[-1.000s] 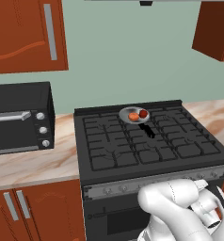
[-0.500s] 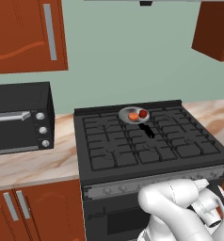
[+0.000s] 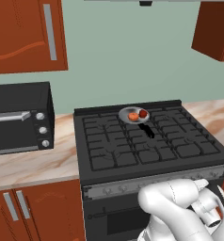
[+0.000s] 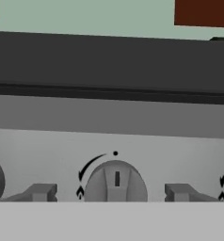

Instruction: Put the bell pepper and squash in the pan. Then turn on the rear center burner and set the heat to medium.

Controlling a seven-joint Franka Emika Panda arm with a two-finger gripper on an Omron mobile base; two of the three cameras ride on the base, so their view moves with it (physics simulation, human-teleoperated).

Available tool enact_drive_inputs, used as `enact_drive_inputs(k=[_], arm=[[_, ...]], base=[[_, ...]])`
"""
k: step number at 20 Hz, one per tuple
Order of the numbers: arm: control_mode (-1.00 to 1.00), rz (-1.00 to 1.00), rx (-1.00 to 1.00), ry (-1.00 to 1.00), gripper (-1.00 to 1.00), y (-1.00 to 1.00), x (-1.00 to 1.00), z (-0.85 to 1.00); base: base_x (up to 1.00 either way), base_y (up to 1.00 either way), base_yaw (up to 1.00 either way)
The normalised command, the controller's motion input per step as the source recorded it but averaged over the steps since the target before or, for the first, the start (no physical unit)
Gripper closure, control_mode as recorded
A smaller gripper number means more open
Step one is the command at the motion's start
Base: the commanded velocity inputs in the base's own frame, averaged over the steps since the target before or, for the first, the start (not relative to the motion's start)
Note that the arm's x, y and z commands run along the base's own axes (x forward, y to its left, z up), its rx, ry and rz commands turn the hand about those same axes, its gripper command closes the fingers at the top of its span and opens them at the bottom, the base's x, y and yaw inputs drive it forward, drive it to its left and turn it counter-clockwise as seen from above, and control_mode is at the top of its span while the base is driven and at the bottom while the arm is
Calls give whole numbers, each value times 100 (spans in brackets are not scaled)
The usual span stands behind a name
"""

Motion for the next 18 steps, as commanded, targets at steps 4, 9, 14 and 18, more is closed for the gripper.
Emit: enact_drive_inputs(k=[4,9,14,18], arm=[[-100,0,0,0,100,0,0,0],[-100,0,0,0,100,0,0,0],[-100,0,-3,1,100,0,0,0],[-100,0,-8,2,100,0,0,0]], base=[[0,0,0],[0,0,0],[0,0,0],[0,0,0]])
